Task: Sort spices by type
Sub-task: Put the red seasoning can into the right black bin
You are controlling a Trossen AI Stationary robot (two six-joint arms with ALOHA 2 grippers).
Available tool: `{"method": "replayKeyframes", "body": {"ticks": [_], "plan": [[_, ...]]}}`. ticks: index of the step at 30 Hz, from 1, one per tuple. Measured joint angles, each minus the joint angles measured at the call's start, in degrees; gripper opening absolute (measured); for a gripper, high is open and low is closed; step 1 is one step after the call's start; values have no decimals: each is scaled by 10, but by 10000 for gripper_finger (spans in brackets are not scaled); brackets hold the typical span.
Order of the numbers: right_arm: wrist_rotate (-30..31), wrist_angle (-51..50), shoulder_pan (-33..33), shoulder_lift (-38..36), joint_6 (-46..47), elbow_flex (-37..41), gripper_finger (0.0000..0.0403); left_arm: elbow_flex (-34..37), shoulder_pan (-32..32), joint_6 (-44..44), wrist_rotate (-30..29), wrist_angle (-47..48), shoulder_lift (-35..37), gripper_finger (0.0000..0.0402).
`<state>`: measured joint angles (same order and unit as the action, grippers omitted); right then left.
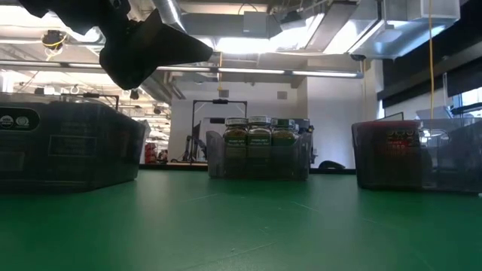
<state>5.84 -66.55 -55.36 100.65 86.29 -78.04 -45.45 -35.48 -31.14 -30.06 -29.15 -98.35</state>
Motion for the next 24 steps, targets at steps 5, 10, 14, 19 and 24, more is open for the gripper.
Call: {"method": "replayKeyframes", "body": {"ticks": [5,10,14,19,24], "plan": [[-33,-19,-16,-22,60,-7,14,0,-1,0,0,0,0,250],[-21,-38,-63,-47,199,-37,14,0,-1,0,0,0,0,250],[-18,-31,-83,-48,254,-39,14,0,0,13,-2,0,0,250],[-9,-28,-71,-48,315,-39,43,0,-1,17,-6,2,0,250],[31,-6,-47,-44,330,-39,151,0,-5,23,-6,2,0,250]]}}
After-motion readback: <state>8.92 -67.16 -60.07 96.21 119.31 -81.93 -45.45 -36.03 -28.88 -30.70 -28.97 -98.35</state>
